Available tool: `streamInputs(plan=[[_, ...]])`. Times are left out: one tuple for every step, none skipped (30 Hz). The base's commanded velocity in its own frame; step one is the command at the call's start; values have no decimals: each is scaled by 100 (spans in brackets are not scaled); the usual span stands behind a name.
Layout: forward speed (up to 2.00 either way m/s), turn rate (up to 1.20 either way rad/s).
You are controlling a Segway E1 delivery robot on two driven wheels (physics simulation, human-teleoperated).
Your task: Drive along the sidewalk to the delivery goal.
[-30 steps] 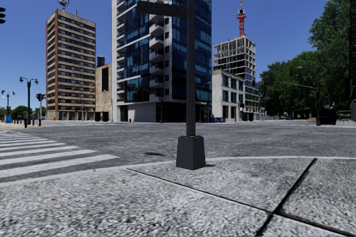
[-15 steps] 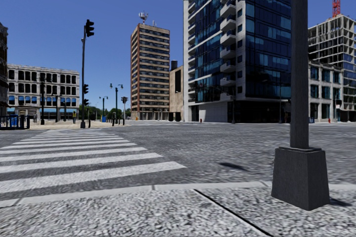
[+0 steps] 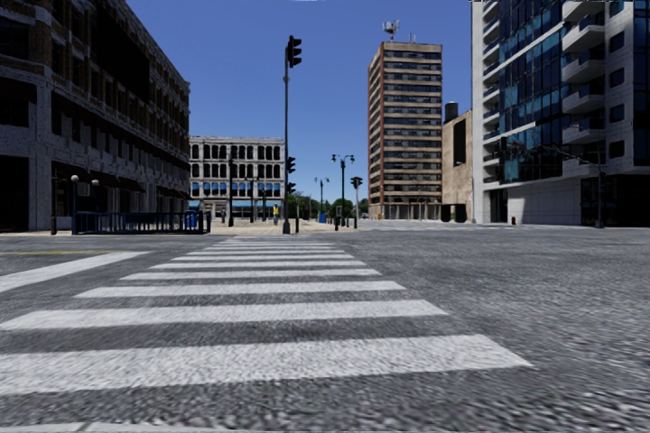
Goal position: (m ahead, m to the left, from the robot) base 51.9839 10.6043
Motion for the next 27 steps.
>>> streamInputs(plan=[[200, 81], [200, 81], [200, 81], [200, 78], [200, 0], [200, 0], [200, 0], [200, 0], [200, 0], [200, 0], [200, 0], [200, 0], [200, 0], [200, 0], [200, 0], [200, 0], [200, 0], [200, 0], [200, 0], [200, 0], [200, 0], [200, 0], [200, 0], [200, 0], [200, 0], [200, 0], [200, 0]])
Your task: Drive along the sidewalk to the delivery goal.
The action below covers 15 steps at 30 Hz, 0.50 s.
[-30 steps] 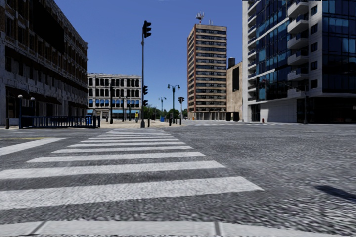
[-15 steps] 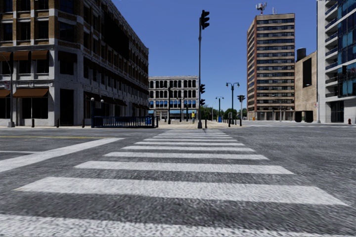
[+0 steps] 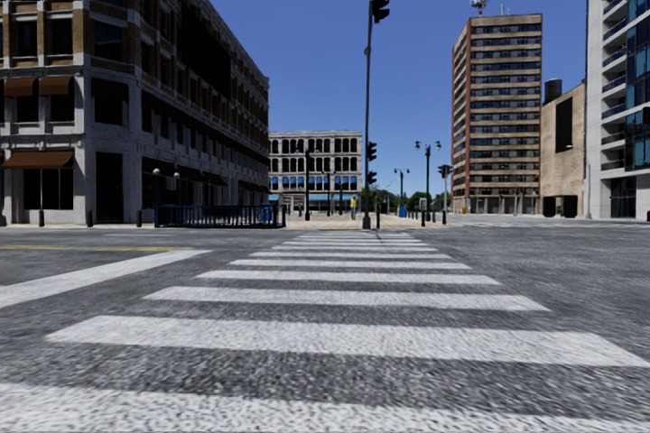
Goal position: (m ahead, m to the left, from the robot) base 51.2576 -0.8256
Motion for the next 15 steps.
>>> streamInputs(plan=[[200, 0], [200, 0], [200, 0], [200, 0], [200, 0], [200, 0], [200, 0], [200, 0], [200, 0], [200, 0], [200, 0], [200, 0], [200, 0], [200, 0], [200, 0]])
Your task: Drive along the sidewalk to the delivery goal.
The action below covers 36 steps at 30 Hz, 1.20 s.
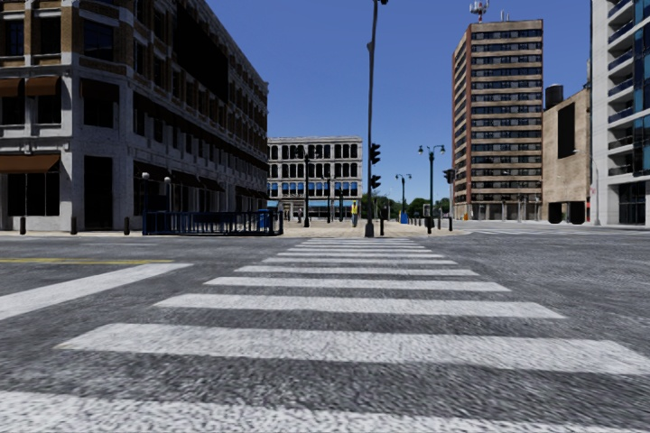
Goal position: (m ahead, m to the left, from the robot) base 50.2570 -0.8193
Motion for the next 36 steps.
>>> streamInputs(plan=[[200, 0], [200, 0], [200, 0], [200, 0], [200, 0], [200, 0], [200, 0], [200, 0], [200, 0], [200, 0], [200, 0], [200, 0], [200, 0], [200, 0], [200, 0], [200, 0], [200, 0], [200, 0], [200, 0], [200, 0], [200, 0], [200, 0], [200, 0], [200, 0], [200, 0], [200, 0], [200, 0], [200, 0], [200, 0], [200, 0], [200, 0], [200, 0], [200, 0], [200, 0], [200, 0], [200, 0]])
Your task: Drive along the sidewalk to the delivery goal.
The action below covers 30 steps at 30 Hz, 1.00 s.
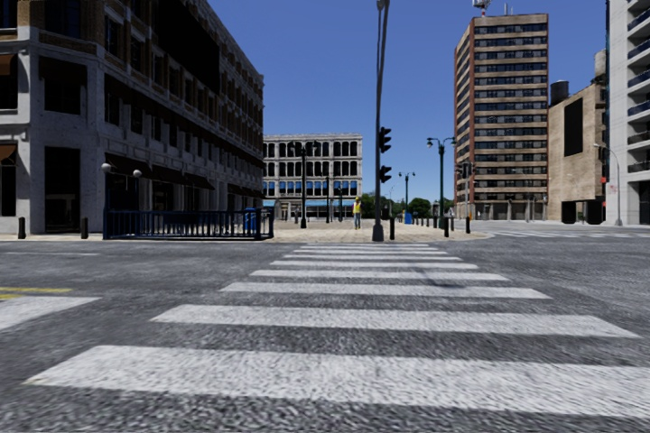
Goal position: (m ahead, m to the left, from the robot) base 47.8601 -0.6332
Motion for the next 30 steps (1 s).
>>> streamInputs(plan=[[200, 0], [200, 0], [200, 0], [200, 0], [200, 0], [200, 0], [200, 0], [200, 0], [200, -3], [200, -22], [200, -67], [200, -85], [200, -95], [200, -97], [200, -49], [200, -5], [200, -1], [200, -1], [200, 0], [200, 0], [200, 0], [200, 0], [200, 0], [200, 0], [200, 0], [200, 0], [200, 0], [200, 0], [200, 0], [200, 0]])
